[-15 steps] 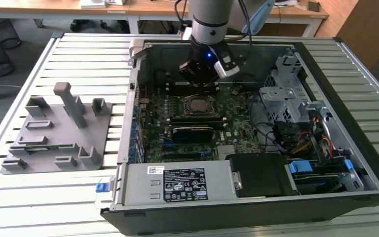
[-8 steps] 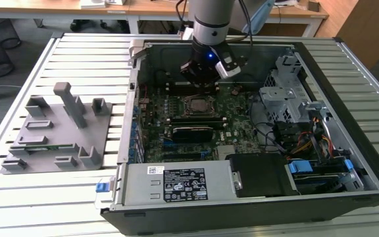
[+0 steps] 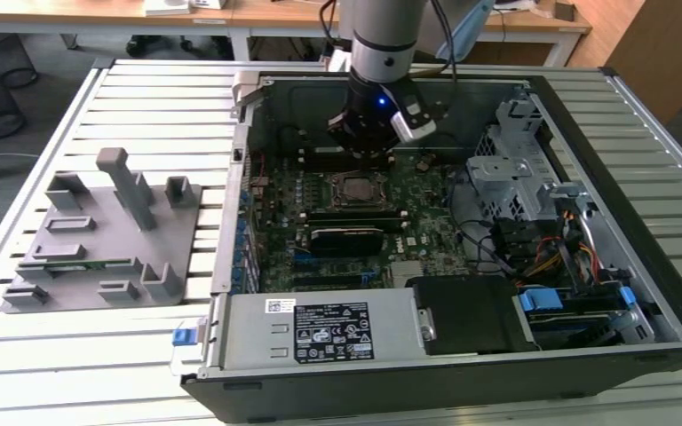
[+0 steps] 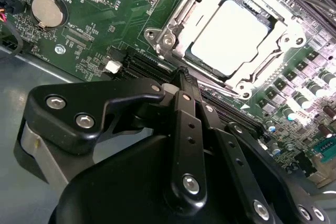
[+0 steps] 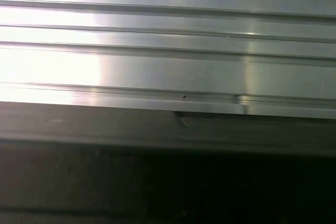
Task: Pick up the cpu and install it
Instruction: 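Install the first cpu locking lever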
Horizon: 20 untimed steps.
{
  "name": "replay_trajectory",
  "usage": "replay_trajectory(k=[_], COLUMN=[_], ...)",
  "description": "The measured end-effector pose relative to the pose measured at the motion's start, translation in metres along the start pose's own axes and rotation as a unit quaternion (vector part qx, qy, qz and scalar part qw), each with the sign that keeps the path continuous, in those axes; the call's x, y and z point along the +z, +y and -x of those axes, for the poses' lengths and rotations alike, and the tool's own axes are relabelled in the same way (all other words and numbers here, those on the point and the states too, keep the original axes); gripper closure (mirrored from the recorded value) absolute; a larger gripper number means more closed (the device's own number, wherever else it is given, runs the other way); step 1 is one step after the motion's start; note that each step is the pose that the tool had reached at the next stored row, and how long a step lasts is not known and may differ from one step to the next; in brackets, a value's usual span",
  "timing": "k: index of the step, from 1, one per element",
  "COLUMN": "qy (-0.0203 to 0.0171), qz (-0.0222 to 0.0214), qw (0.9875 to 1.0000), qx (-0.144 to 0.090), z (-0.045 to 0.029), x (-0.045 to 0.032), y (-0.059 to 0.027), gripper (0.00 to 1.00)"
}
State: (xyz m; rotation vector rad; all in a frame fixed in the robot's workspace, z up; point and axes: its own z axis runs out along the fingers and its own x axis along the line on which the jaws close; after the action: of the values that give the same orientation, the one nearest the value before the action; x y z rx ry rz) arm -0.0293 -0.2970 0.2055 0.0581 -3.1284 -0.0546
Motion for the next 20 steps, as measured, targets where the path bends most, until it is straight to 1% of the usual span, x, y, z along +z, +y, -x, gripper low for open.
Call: replay_trajectory(k=[9, 20], qy=[0.0, 0.0], qz=[0.0, -0.0001], qw=[1.0, 1.0], qx=[0.0, 0.0], z=[0.0027, 0.0041], x=[0.0024, 0.0049], y=[-0.0002, -0.0003], gripper=[0.89, 0.89])
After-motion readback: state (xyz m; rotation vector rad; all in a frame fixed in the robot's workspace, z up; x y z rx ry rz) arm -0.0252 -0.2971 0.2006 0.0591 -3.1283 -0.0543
